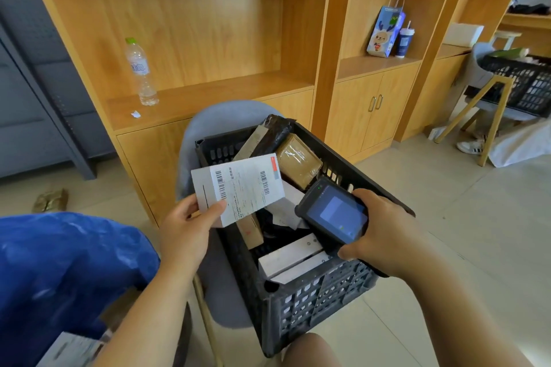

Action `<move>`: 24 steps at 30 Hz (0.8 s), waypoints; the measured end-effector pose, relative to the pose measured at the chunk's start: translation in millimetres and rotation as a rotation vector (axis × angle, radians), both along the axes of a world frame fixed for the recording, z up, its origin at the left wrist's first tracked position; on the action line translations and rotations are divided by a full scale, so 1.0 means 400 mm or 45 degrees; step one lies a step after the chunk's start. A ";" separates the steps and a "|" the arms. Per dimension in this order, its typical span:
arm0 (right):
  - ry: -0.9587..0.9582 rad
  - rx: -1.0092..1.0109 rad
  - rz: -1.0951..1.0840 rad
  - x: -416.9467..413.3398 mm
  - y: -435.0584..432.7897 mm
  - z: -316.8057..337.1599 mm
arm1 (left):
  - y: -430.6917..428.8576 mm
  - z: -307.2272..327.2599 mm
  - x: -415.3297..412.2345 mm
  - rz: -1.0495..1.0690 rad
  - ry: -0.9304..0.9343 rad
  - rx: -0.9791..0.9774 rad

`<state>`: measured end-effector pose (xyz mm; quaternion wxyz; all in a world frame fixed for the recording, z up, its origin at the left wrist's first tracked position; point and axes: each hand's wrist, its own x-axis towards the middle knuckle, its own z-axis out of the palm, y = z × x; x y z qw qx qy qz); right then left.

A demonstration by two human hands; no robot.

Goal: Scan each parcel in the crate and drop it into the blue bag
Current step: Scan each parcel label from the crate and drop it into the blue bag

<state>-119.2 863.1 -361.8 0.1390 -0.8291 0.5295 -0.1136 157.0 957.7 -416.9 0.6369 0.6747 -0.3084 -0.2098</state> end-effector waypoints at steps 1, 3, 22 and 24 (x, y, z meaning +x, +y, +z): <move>0.032 0.007 0.015 0.004 0.004 0.004 | 0.006 -0.004 0.002 0.016 0.013 -0.007; 0.092 0.001 0.035 0.012 0.009 0.008 | 0.016 -0.008 0.003 0.041 0.027 -0.008; 0.149 -0.036 0.098 0.030 0.034 0.026 | 0.066 -0.008 0.032 0.091 -0.022 -0.058; 0.101 -0.056 0.124 0.044 0.040 0.025 | 0.087 0.003 0.042 0.090 -0.039 -0.066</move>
